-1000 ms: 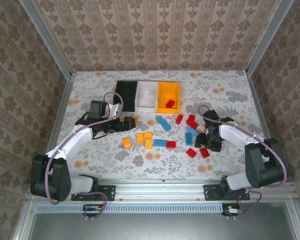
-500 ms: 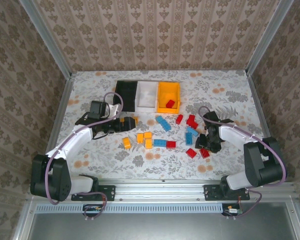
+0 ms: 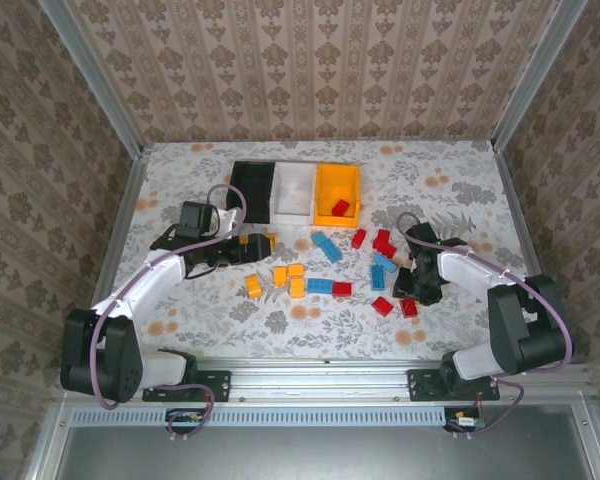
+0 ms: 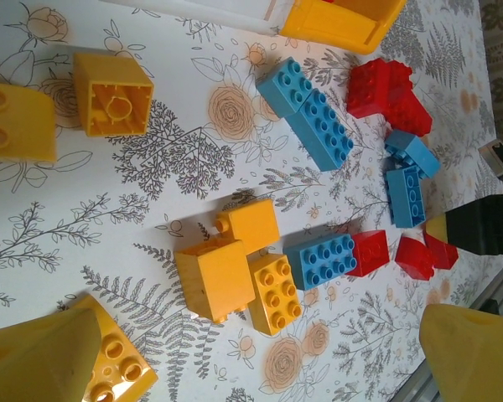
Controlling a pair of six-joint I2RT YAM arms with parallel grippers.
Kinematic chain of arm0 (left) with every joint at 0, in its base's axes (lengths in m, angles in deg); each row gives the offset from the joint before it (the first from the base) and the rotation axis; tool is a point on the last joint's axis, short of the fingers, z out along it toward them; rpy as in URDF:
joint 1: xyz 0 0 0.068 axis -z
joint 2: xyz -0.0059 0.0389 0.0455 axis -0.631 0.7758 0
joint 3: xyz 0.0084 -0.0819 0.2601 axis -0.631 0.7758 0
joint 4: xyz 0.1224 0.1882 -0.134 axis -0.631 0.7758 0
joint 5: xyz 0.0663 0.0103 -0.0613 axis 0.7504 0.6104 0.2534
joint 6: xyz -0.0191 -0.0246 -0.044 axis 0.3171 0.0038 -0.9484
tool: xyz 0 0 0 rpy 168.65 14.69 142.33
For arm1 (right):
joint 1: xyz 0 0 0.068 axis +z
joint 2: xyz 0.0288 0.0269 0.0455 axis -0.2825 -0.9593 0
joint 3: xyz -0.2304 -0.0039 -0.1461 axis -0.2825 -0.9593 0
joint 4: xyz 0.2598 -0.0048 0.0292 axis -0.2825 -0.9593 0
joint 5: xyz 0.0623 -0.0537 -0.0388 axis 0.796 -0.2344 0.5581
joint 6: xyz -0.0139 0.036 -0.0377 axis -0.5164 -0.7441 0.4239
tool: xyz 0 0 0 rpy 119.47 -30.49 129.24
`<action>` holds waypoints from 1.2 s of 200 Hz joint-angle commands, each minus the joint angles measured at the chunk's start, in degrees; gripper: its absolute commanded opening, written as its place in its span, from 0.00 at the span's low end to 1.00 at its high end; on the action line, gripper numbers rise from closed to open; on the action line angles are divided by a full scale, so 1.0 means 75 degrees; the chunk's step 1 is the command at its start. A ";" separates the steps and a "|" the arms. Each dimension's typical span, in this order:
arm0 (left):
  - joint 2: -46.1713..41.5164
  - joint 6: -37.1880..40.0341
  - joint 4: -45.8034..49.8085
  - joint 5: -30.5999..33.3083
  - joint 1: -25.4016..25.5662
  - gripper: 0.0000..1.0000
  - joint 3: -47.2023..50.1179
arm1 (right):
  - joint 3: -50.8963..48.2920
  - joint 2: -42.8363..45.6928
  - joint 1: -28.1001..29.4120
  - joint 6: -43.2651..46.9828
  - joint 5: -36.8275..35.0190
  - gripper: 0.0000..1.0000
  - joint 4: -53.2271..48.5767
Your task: Sort the legos into containers by color
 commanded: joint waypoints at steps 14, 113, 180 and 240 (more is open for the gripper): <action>-0.0088 0.0184 0.0069 0.0076 0.0026 1.00 -0.0114 | 0.0358 0.0210 0.0040 -0.0087 -0.0207 0.38 -0.0387; -0.0006 0.0184 0.0061 0.0106 0.0033 1.00 -0.0122 | 0.3947 -0.1292 0.0180 0.0023 0.0152 0.38 -0.0818; 0.0148 0.0229 0.0098 0.0123 -0.0013 1.00 -0.0133 | 0.8046 -0.4367 0.0721 -0.0259 0.0857 0.38 -0.0865; 0.0197 0.0236 0.0133 0.0134 -0.0052 1.00 -0.0123 | 1.0166 -0.6190 0.0876 -0.0370 0.0984 0.49 -0.1169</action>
